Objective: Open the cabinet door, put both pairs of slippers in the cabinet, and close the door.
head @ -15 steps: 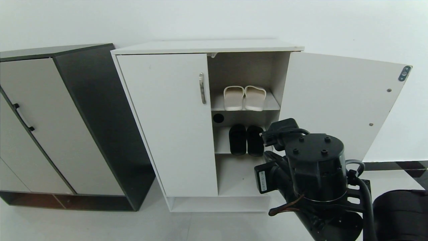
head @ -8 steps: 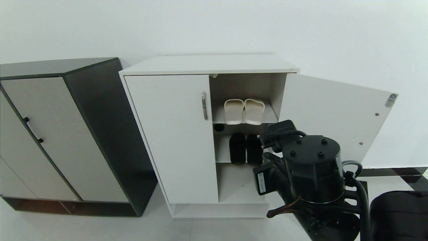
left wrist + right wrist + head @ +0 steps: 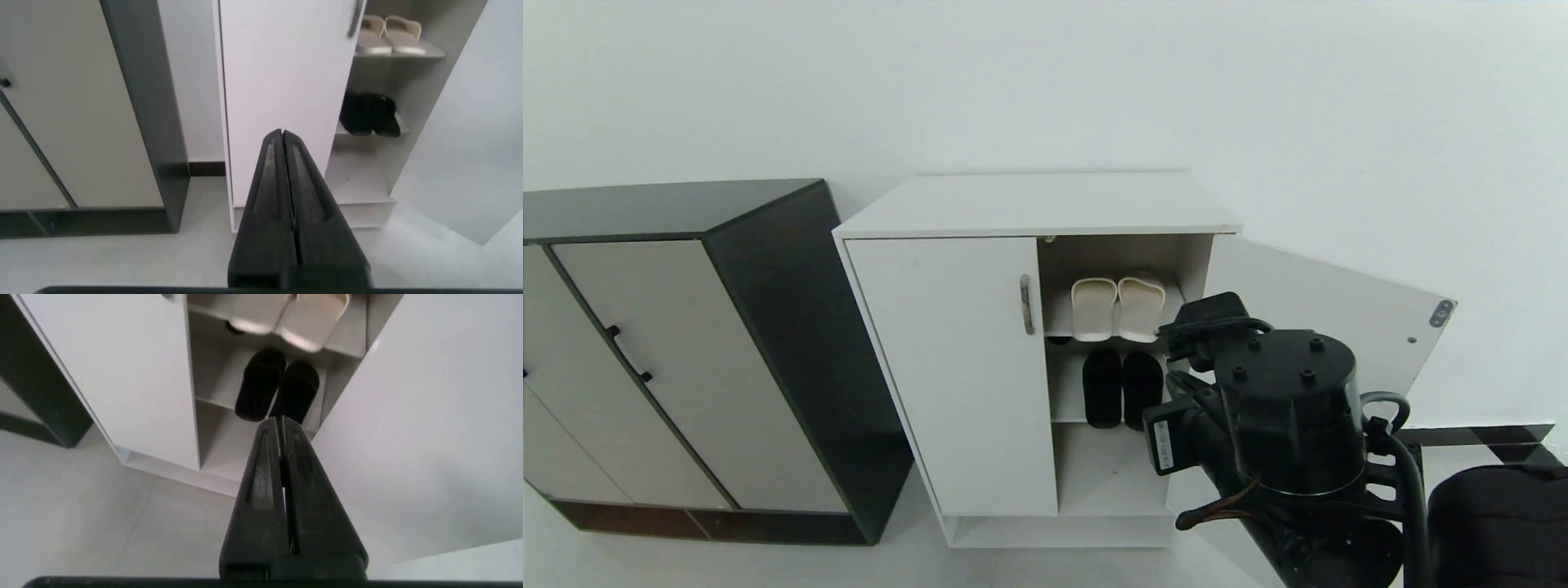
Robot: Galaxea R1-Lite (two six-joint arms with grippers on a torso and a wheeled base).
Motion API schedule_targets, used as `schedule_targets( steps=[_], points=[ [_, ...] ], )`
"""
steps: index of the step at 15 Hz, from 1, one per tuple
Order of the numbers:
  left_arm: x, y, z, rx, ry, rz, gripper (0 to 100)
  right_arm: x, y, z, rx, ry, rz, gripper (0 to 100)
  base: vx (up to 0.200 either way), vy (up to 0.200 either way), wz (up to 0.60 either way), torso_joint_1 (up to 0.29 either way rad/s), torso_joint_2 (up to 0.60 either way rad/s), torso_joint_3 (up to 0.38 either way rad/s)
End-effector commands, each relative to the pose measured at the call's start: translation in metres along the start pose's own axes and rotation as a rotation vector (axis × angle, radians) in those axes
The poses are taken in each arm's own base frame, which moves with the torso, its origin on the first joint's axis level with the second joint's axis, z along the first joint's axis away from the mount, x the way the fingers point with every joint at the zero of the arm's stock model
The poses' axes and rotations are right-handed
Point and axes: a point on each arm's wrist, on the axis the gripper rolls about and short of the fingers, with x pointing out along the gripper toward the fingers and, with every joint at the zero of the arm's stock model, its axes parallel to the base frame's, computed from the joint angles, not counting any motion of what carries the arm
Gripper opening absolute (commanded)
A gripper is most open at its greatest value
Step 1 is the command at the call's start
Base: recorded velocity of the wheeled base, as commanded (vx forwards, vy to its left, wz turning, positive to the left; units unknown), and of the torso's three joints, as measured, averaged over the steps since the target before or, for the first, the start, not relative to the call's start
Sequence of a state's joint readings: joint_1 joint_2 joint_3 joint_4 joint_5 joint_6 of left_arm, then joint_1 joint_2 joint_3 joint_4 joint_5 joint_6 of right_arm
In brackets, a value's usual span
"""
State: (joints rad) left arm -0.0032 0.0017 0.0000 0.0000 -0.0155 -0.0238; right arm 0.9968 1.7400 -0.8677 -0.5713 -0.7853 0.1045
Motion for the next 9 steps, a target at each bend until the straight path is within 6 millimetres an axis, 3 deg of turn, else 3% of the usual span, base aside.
schedule_targets(
  steps=[1,9],
  points=[
    [0.0000,0.0000,0.0000,-0.001,0.000,0.000,0,0.0001,0.0002,-0.0006,-0.002,0.002,0.000,0,0.000,0.000,0.00,0.183,-0.49,-0.300],
    [0.0000,0.0000,0.0000,-0.001,0.000,0.000,0,0.0007,0.0000,-0.0013,-0.003,0.003,-0.002,0,0.000,0.000,0.00,0.198,-0.51,-0.312]
  ],
)
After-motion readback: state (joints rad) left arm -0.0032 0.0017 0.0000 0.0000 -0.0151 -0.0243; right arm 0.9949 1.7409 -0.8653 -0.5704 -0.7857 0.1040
